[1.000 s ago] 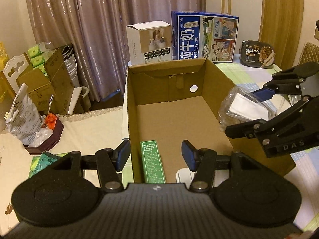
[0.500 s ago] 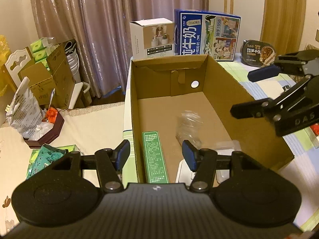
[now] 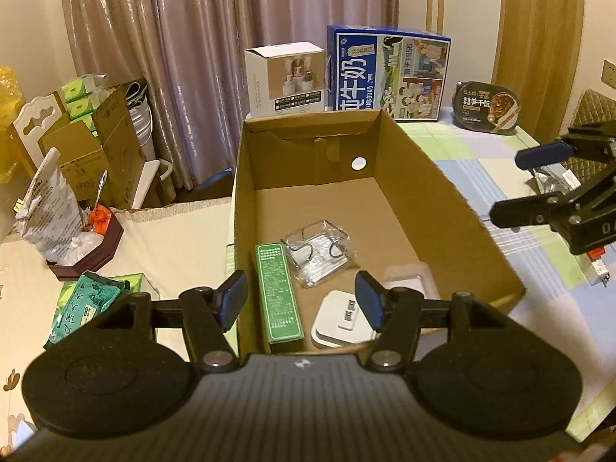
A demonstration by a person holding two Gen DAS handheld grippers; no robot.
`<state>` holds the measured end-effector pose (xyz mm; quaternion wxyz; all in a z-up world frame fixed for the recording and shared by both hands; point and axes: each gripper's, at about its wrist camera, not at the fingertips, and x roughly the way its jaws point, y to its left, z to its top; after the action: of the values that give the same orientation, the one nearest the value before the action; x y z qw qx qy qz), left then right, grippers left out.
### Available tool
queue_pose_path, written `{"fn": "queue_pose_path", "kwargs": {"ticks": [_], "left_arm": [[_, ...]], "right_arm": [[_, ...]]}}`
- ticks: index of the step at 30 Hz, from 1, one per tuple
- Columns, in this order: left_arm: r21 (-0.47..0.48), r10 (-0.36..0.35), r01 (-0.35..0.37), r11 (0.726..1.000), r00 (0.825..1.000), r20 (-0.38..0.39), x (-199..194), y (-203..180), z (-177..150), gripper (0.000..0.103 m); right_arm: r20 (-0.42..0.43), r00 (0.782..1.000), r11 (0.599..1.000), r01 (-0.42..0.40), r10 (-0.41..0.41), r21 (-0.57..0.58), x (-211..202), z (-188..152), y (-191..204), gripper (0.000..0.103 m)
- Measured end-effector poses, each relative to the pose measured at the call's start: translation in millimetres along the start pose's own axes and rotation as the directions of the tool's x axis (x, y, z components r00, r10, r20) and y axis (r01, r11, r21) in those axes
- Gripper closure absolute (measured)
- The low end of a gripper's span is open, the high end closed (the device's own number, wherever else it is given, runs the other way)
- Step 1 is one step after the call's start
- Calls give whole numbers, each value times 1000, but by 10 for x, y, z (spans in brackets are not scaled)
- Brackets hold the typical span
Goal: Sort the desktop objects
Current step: 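Release the spray box from the left tool while the right tool drops the bagged pad into the box, then bring both tools back over the table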
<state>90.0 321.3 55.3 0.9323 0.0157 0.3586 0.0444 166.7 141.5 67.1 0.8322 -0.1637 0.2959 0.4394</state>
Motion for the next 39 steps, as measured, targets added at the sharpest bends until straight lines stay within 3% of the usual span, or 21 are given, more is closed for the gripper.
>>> {"fn": "queue_pose_path", "kwargs": {"ticks": [9, 21, 24, 27, 33, 39], "left_arm": [[15, 4, -4, 1000, 1000, 5, -276, -188, -62, 41], [50, -41, 39, 998, 999, 34, -642, -701, -166, 15], [53, -75, 72, 996, 995, 61, -729, -877, -186, 5], [67, -103, 98, 993, 992, 70, -790, -1083, -234, 1], [88, -169, 163, 983, 984, 61, -831, -1560, -336, 1], [81, -246, 243, 967, 969, 23, -732, -1995, -396, 1]], "right_arm": [[6, 1000, 997, 14, -15, 71, -437, -309, -53, 16], [-5, 996, 968, 85, -86, 236, -1111, -1051, -304, 11], [-20, 994, 946, 113, -112, 305, -1309, -1337, -416, 9], [-45, 988, 914, 153, -147, 375, -1516, -1637, -554, 8], [-92, 971, 843, 239, -223, 482, -1909, -2059, -846, 7], [-99, 955, 796, 287, -278, 533, -2199, -2296, -1010, 7]]}}
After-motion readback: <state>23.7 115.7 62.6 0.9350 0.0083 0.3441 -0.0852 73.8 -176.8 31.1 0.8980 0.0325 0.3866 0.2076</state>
